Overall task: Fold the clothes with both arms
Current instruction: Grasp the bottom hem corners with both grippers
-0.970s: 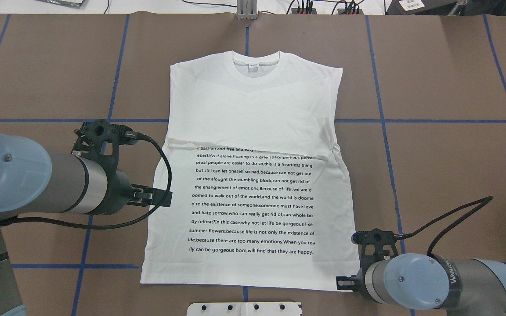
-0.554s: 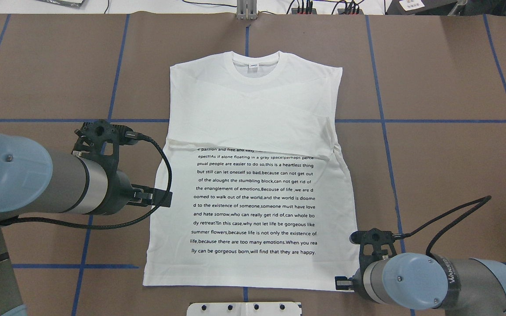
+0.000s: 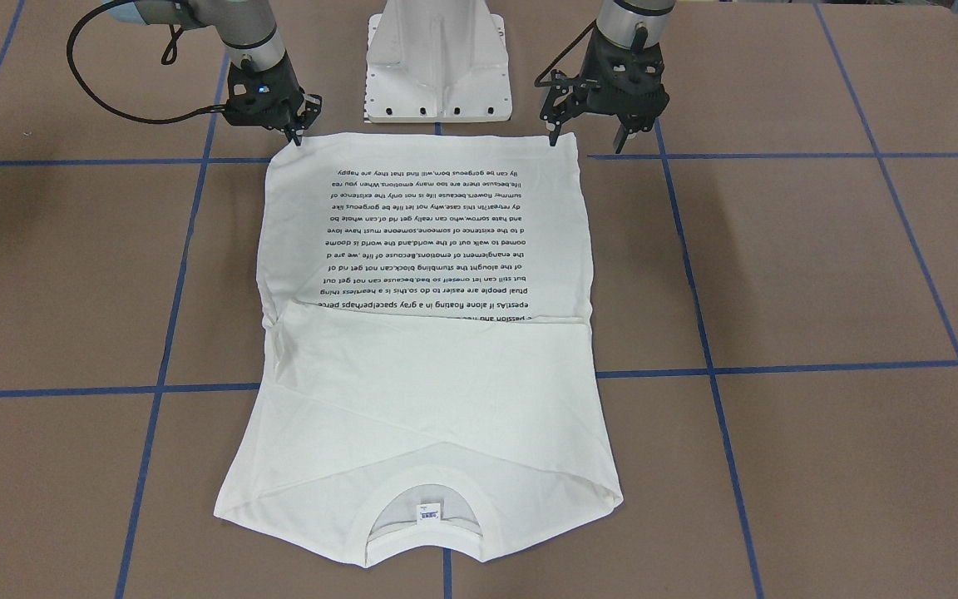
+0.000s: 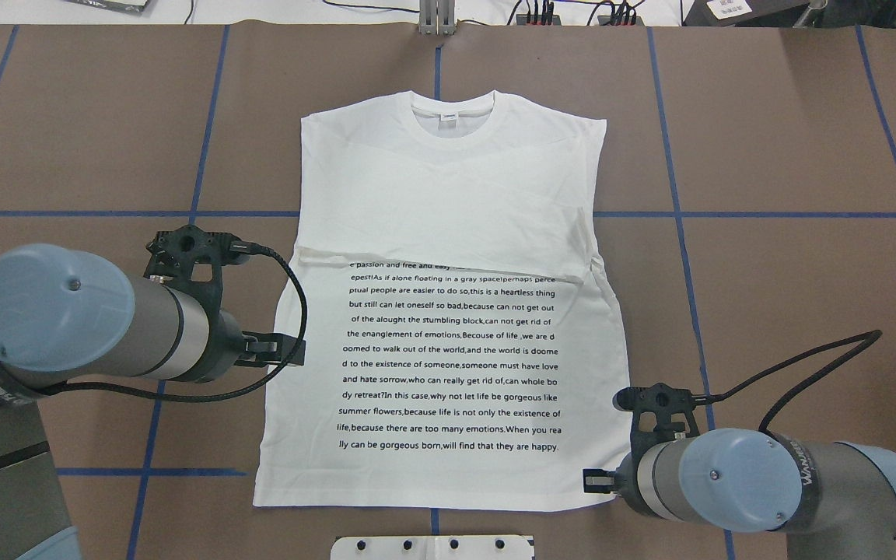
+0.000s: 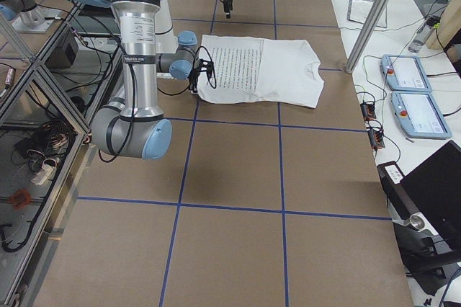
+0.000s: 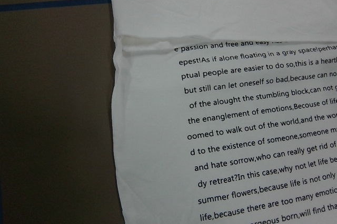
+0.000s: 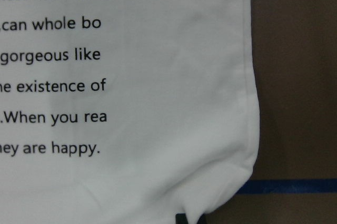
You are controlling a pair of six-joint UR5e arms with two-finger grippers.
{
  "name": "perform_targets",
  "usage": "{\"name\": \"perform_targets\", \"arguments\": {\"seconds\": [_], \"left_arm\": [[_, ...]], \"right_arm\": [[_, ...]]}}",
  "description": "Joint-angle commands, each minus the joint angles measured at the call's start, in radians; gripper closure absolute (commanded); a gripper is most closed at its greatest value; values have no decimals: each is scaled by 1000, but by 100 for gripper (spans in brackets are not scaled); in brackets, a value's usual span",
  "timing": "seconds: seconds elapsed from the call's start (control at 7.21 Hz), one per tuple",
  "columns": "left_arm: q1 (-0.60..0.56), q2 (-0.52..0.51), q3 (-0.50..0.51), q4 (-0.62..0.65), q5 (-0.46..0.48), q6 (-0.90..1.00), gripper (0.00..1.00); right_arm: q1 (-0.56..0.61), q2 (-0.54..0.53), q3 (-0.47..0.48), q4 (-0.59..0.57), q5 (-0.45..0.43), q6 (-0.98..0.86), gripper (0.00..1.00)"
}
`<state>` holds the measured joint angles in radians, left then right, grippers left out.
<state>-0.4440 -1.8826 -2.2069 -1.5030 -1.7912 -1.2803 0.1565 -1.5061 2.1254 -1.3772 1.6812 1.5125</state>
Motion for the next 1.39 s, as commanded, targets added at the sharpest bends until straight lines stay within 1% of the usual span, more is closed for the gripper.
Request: {"name": "perform_targets", "arguments": {"seconds": [0.0,0.14,0.28,0.55,0.83,0.97,1.25], "left_arm": [[106,37,13,-20,1,-207,1],[132,51,31,-60,4,-273,7],[186,48,73,-71,9,-374,7],[223,54,139,-72,13,-382,5],[232,54,182,-86,13,-378,6],[232,53,187,-85,13,-376,14],[234,63,190,-86,13,-378,22]], "right_arm": [[31,3,34,6,8,0,100],[52,1,60,6,9,-2,100],[60,1,62,6,9,0,100],[72,1,60,6,8,-2,100],[80,1,60,3,9,-2,100],[87,1,60,1,12,-2,100],[98,1,64,0,20,-2,100]]}}
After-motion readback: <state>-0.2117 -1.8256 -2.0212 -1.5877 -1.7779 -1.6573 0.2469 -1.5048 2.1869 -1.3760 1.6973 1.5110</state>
